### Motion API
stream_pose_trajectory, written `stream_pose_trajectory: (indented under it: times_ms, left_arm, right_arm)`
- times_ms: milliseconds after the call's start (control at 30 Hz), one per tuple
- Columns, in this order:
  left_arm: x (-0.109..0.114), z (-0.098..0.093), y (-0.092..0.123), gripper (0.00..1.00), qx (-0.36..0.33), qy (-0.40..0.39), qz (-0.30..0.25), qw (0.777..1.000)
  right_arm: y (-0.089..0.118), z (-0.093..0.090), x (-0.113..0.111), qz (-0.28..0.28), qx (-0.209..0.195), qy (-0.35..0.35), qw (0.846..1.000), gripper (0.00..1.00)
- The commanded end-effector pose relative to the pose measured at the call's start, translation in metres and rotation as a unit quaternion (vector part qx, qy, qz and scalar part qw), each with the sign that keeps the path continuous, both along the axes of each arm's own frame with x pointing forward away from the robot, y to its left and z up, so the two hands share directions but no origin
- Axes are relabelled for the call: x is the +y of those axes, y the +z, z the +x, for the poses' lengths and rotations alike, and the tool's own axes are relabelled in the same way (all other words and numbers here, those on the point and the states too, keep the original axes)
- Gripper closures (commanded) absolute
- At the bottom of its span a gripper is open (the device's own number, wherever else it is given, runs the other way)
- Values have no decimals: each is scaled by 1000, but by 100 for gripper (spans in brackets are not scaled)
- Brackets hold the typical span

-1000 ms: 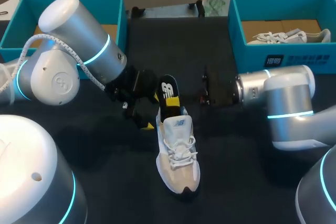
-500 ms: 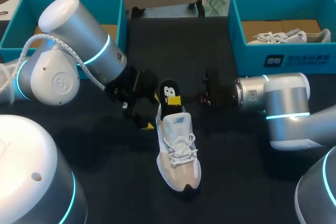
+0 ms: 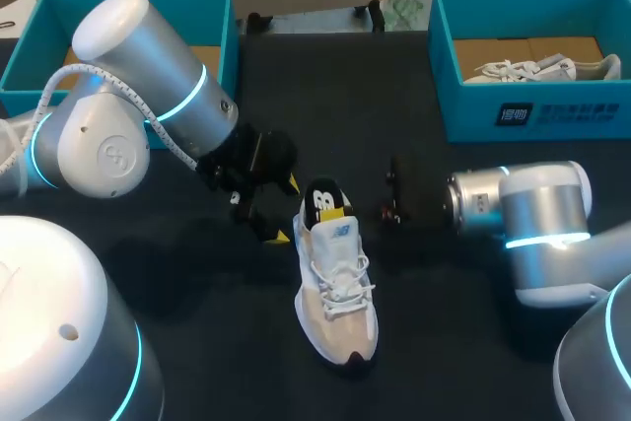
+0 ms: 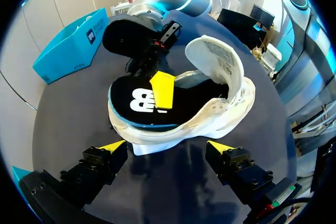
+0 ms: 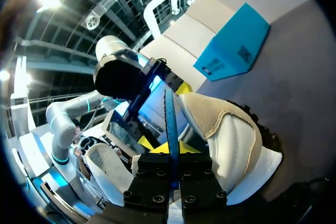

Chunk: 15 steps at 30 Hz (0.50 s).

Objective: Take the shoe out of the shoebox, open the shoe tongue, remove and reinsert the insole, then place the shoe into the shoebox

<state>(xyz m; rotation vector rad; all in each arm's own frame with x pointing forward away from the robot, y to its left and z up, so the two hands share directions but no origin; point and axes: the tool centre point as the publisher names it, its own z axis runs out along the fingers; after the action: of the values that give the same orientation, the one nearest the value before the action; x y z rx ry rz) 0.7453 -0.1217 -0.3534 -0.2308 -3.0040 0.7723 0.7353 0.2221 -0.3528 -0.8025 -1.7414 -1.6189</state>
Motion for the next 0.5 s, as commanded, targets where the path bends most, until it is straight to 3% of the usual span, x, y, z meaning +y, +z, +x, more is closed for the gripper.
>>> stream_pose_trajectory:
  times_ms: [33, 100, 167, 200, 500]
  left_arm:
    - [0, 0, -1, 0, 0, 0, 0, 1000]
    - [0, 0, -1, 0, 0, 0, 0, 1000]
    - [0, 0, -1, 0, 0, 0, 0, 1000]
    - [0, 0, -1, 0, 0, 0, 0, 1000]
    - [0, 0, -1, 0, 0, 0, 0, 1000]
  right_arm:
    - [-1, -10, 1, -2, -3, -6, 1000, 100]
    - [3, -10, 2, -7, -12, -9, 1000, 97]
    - [8, -9, 4, -8, -20, -7, 1000, 68]
    - [11, -9, 4, -9, -26, -7, 1000, 61]
    - [26, 0, 12, -17, -57, 5, 998, 61]
